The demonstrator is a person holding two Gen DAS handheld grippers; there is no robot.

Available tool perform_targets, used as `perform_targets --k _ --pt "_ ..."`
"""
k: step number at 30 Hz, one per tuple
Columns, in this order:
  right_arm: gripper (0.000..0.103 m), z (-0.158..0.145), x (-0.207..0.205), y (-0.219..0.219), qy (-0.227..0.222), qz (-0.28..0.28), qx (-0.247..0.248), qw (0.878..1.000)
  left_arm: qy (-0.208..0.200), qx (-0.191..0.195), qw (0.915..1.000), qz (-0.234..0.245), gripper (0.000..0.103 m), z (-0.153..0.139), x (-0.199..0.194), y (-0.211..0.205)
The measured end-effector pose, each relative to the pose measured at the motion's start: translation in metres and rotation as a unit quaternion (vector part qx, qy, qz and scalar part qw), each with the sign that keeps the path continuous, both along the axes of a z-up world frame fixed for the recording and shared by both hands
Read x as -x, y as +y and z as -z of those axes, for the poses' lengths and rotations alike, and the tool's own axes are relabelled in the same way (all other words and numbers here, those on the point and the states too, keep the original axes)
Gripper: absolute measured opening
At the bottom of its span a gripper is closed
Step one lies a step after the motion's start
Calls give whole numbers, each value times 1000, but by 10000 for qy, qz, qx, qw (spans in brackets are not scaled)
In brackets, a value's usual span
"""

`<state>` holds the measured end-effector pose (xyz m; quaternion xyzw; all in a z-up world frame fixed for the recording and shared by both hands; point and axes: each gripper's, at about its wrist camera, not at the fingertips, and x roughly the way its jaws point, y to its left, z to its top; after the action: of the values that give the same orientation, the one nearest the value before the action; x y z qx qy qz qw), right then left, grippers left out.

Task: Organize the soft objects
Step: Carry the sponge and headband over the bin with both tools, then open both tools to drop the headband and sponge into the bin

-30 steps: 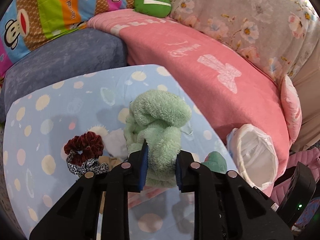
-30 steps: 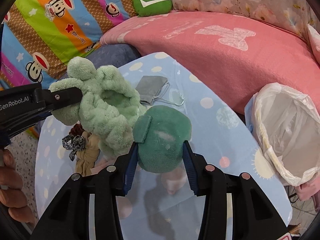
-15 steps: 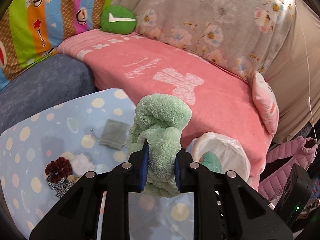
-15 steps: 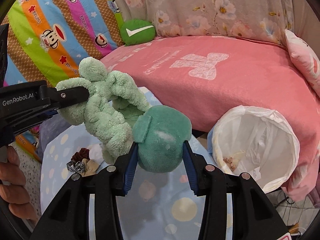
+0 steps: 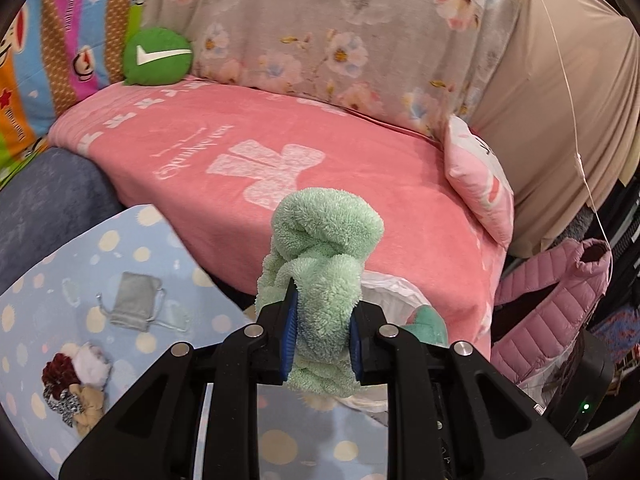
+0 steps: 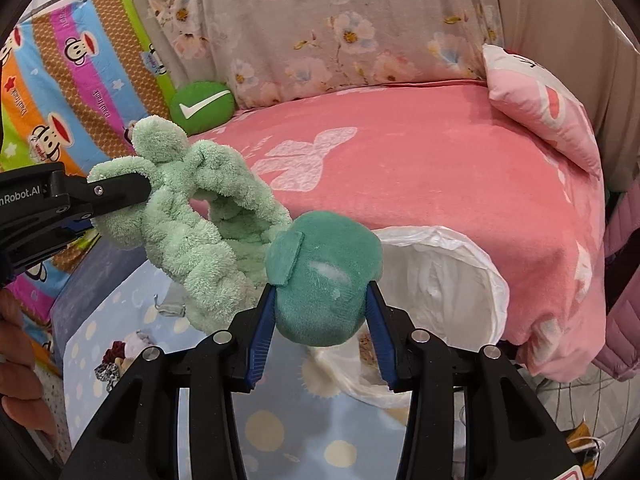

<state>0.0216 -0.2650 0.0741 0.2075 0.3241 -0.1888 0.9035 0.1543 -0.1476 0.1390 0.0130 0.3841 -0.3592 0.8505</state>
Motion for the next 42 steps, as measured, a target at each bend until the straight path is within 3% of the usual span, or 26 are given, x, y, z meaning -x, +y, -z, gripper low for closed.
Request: perform_targets --k 8,15,25,32,42 --pt "43 13 21 -41 129 409 -67 9991 164 -120 9990 387 22 20 13 -57" --pt "43 28 24 -60 287 556 -149 9979 61 -314 9992 233 45 39 12 -71" --pt "46 29 7 -55 356 433 -18 9984 -98 -675 9976 -156 46 55 1 -51" --pt "56 22 -9 -47 381 397 243 9982 -32 -702 9969 -351 52 61 -8 -34" --pt "59 15 -20 -26 350 189 296 9988 3 -669 9960 -597 53 62 -17 -6"
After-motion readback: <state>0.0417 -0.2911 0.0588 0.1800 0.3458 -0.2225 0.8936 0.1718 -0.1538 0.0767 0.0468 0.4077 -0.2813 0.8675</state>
